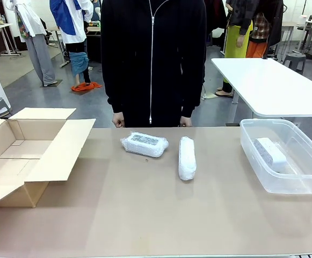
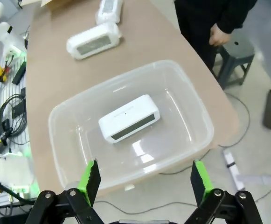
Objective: Separate and place wrapped and unwrapped clocks.
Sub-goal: Pick up the Digital clock indicated by the person.
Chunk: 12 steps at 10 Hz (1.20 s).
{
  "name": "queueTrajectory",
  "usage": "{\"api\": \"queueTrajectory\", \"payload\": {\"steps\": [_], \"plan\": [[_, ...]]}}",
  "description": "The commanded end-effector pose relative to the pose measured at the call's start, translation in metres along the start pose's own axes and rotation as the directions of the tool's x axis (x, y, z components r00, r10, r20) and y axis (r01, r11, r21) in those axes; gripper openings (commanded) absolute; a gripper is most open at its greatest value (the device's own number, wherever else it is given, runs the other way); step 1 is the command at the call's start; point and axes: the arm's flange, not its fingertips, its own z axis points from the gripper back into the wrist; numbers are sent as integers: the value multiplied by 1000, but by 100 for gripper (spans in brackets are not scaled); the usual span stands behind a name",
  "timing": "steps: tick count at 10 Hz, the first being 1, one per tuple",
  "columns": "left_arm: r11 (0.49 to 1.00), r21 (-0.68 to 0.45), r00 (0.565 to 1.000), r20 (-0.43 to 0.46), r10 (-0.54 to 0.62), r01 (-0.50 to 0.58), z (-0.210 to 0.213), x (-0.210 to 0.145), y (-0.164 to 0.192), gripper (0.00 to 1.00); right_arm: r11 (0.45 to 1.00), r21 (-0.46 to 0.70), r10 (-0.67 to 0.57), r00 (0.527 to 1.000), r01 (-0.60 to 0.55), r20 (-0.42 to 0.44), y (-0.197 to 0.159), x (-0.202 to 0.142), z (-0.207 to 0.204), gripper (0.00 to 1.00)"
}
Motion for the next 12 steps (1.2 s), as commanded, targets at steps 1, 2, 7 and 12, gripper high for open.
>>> {"api": "queueTrajectory", "payload": {"steps": [1, 2, 7, 12], "plan": [[1000, -12, 1000, 15, -12, 13, 1, -1, 1, 100, 1000, -19, 7, 1000, -7, 12, 12, -7, -10, 100], [1000, -12, 1000, 15, -12, 13, 1, -1, 1, 100, 1000, -6, -13, 999, 13, 38, 13, -8, -11, 100], [1000, -12, 1000, 15, -12, 13, 1, -1, 1, 100, 999, 24, -28, 999, 27, 25, 9, -10, -13, 100], [1000, -12, 1000, 15, -12, 13, 1, -1, 1, 100, 999, 24, -28, 999, 27, 25, 9, -10, -13, 100]]}}
